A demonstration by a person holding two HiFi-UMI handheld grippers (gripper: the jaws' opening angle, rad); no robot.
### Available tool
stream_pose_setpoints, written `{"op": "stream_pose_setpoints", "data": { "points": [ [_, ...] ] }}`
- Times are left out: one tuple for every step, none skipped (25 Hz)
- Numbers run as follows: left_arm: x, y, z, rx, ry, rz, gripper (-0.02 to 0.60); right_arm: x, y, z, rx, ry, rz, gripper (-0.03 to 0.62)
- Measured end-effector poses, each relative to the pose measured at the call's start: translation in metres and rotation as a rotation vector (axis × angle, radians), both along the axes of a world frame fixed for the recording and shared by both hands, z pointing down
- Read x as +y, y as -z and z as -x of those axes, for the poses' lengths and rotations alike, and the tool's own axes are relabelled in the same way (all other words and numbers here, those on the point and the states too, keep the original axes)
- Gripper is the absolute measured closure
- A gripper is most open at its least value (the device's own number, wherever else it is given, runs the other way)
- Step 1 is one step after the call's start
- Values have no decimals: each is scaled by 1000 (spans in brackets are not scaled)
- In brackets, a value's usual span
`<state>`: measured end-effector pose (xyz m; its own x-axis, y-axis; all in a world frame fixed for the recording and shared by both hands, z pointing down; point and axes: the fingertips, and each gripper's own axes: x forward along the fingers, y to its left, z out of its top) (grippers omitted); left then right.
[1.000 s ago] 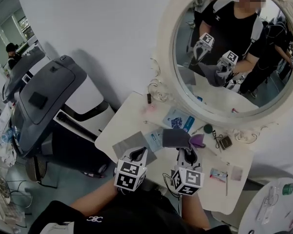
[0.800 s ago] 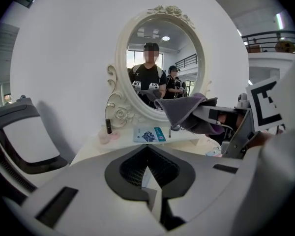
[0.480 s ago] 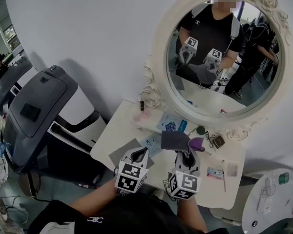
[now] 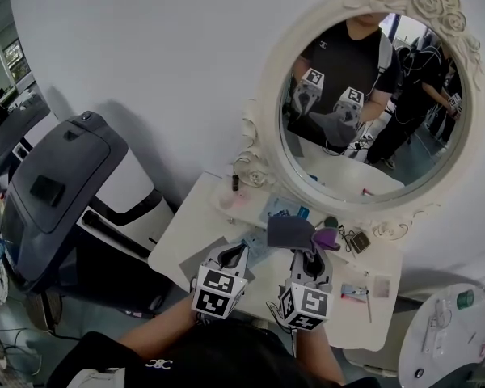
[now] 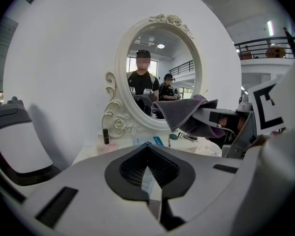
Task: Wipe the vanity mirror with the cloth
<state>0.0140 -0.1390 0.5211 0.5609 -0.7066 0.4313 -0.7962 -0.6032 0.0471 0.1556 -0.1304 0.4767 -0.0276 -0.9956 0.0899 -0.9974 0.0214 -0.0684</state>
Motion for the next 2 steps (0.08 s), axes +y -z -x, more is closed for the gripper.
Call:
{"op": "stream_pose_setpoints", "data": {
  "points": [
    [0,1,0,3,0,-1,583,0,0,1,1,0,0,543],
    [0,1,1,7,-1,0,583,0,1,2,3,0,1,543]
  ]
}}
